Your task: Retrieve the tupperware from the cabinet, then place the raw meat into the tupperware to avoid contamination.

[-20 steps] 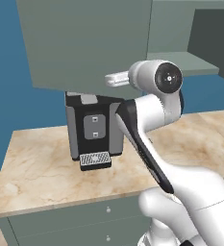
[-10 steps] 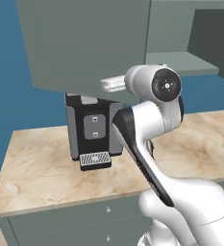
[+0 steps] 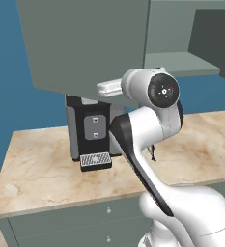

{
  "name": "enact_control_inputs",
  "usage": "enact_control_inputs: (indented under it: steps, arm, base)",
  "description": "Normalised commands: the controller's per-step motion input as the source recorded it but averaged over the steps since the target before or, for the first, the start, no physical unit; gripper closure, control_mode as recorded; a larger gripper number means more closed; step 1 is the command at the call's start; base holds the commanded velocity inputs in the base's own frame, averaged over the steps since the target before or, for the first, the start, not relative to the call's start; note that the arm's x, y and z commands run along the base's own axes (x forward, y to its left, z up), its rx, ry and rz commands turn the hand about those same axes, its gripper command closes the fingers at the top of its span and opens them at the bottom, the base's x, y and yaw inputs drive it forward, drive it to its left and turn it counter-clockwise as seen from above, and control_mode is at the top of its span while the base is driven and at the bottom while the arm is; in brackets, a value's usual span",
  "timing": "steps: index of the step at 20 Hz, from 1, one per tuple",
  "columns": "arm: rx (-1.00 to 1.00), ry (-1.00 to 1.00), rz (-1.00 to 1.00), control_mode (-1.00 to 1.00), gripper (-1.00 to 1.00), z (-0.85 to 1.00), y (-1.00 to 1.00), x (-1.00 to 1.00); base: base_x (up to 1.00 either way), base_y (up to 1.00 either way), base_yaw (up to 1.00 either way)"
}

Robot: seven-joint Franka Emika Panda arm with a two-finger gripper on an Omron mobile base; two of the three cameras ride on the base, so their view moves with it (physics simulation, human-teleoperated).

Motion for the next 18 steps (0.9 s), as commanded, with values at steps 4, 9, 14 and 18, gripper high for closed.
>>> enact_control_inputs:
  steps: [4, 9, 14, 18]
  arm:
    - [-0.01, 0.0, 0.0, -1.0, 1.0, -0.04, 0.32, -0.15]
    - [0.0, 0.01, 0.0, -1.0, 1.0, -0.06, 0.33, -0.14]
    - [-0.01, 0.01, 0.0, -1.0, 1.0, -0.09, 0.34, -0.11]
    - [-0.01, 0.0, 0.0, -1.0, 1.0, -0.11, 0.35, -0.11]
  base:
    - [0.0, 0.0, 0.0]
    - [0.0, 0.0, 0.0]
    - [0.0, 0.0, 0.0]
    - [0.0, 0.0, 0.0]
